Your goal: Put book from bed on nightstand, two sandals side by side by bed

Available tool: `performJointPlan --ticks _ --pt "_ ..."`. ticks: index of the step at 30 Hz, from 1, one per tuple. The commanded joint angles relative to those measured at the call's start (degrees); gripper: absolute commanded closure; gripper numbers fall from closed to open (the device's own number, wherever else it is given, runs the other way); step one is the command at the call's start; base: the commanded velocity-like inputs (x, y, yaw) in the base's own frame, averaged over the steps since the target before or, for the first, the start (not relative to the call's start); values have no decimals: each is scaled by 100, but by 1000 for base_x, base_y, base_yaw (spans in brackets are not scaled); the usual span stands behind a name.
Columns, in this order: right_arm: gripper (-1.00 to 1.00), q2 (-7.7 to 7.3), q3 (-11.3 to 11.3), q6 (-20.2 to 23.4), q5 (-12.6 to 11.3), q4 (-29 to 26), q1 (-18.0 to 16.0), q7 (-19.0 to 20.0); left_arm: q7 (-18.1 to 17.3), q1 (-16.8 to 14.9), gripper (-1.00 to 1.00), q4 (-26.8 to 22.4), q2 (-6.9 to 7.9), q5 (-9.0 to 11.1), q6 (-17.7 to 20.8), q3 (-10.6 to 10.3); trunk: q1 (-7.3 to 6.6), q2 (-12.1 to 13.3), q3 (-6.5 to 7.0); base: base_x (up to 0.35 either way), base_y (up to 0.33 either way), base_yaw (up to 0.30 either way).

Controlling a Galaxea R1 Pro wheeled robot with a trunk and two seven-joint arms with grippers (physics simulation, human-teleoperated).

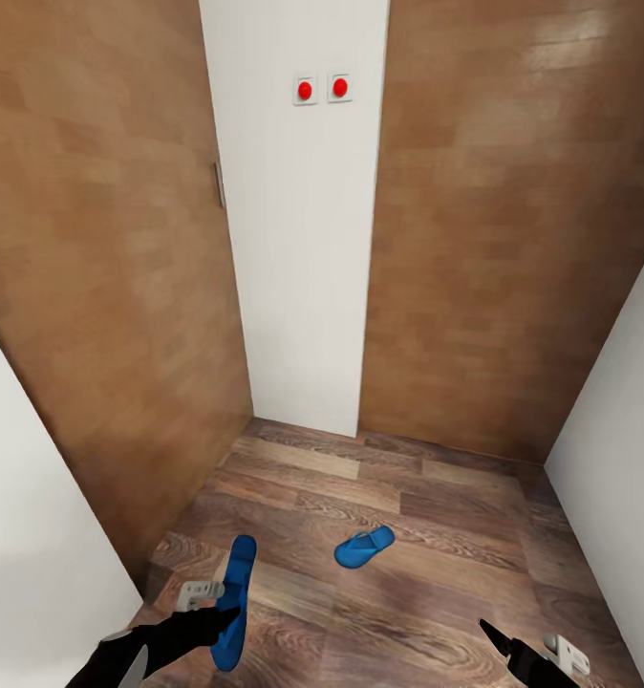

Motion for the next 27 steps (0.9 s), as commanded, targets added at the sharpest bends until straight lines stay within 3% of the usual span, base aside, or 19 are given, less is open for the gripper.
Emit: performJointPlan --ticks 1,12,18,27 --pt "-100 1 -14 47 -54 3 -4 28 -26 -1 100 -5 -1 44 58 19 -1 -2 -5 29 0 -246" --pt "-100 1 -12 47 -54 3 -4 28 -27 -1 100 -5 -1 44 58 19 -1 -2 -5 5 0 -263" --pt "-100 1 -14 47 -54 4 -4 28 -33 -1 100 -5 -1 44 58 19 -1 -2 -5 0 35 -51" --pt "-100 1 -14 47 -54 4 -4 28 -44 -1 100 -5 -1 44 58 19 -1 -2 -5 0 247 -3"
